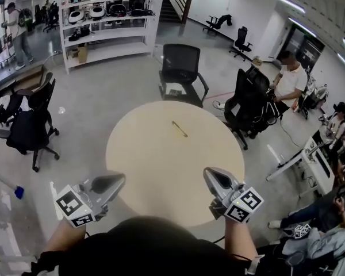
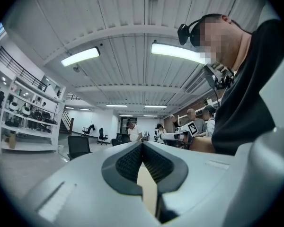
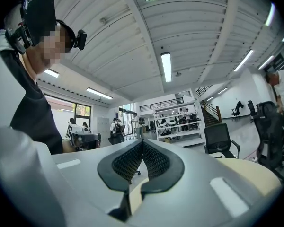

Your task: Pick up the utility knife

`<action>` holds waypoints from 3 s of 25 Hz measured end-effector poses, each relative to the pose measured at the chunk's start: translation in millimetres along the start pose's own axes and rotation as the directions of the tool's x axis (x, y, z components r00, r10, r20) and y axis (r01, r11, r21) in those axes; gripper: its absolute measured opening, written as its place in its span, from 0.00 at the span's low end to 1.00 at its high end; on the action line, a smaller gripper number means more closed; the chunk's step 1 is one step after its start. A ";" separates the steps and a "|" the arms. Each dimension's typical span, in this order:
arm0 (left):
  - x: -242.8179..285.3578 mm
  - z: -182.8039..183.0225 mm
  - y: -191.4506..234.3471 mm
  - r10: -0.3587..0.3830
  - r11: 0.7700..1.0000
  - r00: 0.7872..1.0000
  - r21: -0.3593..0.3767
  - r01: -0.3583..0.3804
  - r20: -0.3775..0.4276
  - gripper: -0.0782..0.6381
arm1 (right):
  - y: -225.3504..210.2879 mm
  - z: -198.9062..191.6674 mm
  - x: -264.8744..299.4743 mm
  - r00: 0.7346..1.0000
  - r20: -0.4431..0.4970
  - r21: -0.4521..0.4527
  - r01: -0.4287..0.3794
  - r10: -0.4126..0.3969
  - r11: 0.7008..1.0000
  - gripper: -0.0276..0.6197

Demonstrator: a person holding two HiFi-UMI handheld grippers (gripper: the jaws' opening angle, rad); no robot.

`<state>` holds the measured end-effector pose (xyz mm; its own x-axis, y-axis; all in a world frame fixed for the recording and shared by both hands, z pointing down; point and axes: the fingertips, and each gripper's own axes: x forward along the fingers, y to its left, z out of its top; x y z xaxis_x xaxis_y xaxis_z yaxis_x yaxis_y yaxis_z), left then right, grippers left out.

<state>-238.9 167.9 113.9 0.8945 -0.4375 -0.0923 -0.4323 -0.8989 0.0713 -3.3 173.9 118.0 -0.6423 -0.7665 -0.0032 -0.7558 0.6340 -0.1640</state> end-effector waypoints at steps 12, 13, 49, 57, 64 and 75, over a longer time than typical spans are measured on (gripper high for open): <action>24.5 -14.6 58.3 -0.081 0.996 0.997 -0.043 0.081 -0.011 0.10 | -27.6 -7.5 35.0 0.995 -0.036 0.014 0.095 -0.095 0.995 0.06; 30.6 -16.4 60.9 -0.083 0.996 0.996 -0.046 0.082 -0.015 0.10 | -33.8 -7.6 35.6 0.995 -0.036 0.017 0.097 -0.097 0.995 0.06; 219.6 -57.0 123.3 -0.031 0.998 0.997 -0.053 0.028 -0.069 0.10 | -234.4 -22.9 63.6 0.990 -0.090 -0.043 0.107 -0.110 0.993 0.07; 243.9 -79.0 146.4 -0.012 0.996 0.993 -0.084 0.002 -0.120 0.10 | -286.9 -31.7 83.3 0.986 -0.107 -0.056 0.126 -0.131 0.991 0.13; 271.7 -115.3 192.1 0.007 0.992 0.987 -0.126 -0.028 -0.162 0.10 | -338.5 -67.0 123.6 0.977 -0.163 -0.046 0.130 -0.136 0.990 0.20; 336.8 -220.3 282.9 0.018 0.975 0.971 -0.210 -0.070 -0.240 0.10 | -432.8 -180.5 225.2 0.933 -0.346 -0.062 0.084 -0.100 0.995 0.27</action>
<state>-34.8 -228.5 321.8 0.8878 -0.4352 0.1499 -0.4603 -0.8411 0.2841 156.0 -254.6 366.3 -0.5676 -0.7431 0.3544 -0.8134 0.5728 -0.1018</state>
